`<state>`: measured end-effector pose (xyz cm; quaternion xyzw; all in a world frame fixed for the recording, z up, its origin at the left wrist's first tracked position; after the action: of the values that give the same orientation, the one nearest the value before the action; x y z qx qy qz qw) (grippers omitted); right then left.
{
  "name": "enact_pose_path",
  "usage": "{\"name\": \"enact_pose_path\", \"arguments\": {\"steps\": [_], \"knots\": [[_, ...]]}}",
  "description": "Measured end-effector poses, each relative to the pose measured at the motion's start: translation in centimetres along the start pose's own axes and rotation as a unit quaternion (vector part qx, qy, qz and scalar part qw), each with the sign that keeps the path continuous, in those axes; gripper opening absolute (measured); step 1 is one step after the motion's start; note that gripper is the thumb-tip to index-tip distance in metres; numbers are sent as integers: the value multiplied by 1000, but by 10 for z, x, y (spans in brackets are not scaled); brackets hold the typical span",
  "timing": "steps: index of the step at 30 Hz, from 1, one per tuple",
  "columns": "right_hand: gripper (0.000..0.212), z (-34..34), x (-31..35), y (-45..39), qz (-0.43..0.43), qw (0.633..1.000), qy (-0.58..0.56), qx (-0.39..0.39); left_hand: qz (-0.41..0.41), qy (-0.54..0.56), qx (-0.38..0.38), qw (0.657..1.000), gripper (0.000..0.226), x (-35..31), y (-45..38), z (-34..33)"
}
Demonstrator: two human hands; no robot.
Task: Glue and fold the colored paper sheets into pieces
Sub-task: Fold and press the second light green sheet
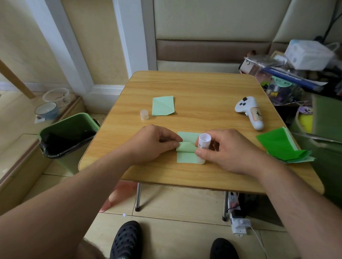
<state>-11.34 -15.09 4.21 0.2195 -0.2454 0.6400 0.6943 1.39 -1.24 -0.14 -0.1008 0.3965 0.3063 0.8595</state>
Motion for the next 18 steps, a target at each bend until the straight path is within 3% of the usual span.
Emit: {"name": "enact_pose_path", "arguments": {"steps": [5, 10, 14, 18], "knots": [[19, 7, -9, 2, -35, 999, -14, 0, 1, 0, -1, 1000, 13, 0, 0, 1], [3, 48, -37, 15, -78, 975, -168, -121, 7, 12, 2, 1000, 12, 1, 1, 0], [9, 61, -65, 21, -107, 926, -297, -208, 8, 32, 9, 999, 10, -1, 1, -1], [26, 44, -78, 15, -161, 931, -276, -177, 3, 37, 8, 999, 10, -5, 3, -2]]}}
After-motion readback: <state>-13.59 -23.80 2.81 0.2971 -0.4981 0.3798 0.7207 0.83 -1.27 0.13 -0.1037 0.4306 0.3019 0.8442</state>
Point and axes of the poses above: each hand's wrist, its own y-axis away from the middle knuckle, its own z-axis out of the back of the hand, x = y × z, the point moved 10 cm from there along -y, towards the middle knuckle, and after that the axes turned 4 degrees about x, right-handed, at the moved point
